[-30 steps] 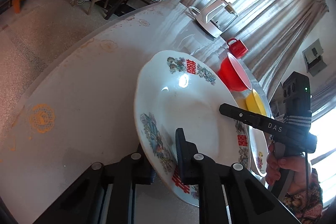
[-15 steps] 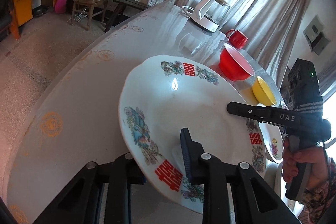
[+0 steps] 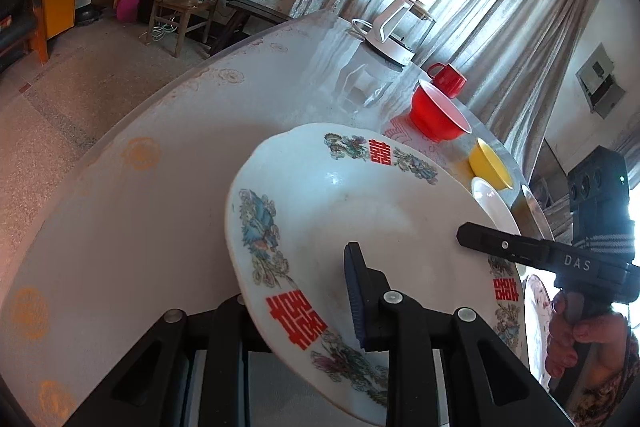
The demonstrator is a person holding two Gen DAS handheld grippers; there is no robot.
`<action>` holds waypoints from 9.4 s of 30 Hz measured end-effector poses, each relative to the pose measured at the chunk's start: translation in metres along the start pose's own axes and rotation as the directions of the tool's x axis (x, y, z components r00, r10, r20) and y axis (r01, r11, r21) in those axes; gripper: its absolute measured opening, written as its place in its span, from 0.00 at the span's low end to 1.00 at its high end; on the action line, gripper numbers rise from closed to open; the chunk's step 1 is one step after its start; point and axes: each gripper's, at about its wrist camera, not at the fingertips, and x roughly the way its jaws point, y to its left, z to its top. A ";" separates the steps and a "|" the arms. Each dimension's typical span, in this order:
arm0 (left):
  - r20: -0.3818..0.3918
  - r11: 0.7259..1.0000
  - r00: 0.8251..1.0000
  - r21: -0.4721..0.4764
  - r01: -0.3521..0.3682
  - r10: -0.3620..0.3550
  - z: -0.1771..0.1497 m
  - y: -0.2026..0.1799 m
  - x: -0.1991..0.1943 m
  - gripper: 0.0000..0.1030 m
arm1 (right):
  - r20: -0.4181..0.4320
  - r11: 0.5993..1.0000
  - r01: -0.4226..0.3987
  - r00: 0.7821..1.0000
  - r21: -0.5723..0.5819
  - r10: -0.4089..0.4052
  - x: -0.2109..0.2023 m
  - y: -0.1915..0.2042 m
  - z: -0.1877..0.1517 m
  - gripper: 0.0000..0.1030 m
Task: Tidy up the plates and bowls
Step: 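Grasp the plate rim with the right gripper and lift it, then carry the plate with the right gripper onto the pink-rimmed floral plate, then lower the plate onto the floral plate and open the right gripper, then move the right gripper to the rim of the white rose bowl, then grasp the rose bowl rim with the right gripper and lift it toward the stacked plates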
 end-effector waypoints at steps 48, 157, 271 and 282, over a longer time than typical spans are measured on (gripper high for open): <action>0.065 0.945 0.990 0.312 0.103 -0.129 -0.056 -0.091 -0.033 0.28 | 0.265 0.994 0.104 0.958 0.028 -0.108 -0.090 -0.001 -0.107 0.21; -0.138 0.799 0.983 0.575 0.177 -0.119 -0.121 -0.240 0.013 0.34 | 0.220 0.829 0.440 0.821 0.345 -0.527 -0.188 -0.117 -0.210 0.31; -0.201 0.960 0.975 0.240 0.148 -0.100 0.026 -0.168 0.116 0.49 | -0.031 0.938 0.304 0.952 0.164 -0.304 -0.036 -0.151 0.031 0.26; -0.182 0.955 0.980 0.266 0.129 -0.082 0.026 -0.160 0.115 0.31 | -0.016 0.939 0.315 0.949 0.139 -0.315 -0.035 -0.147 0.031 0.23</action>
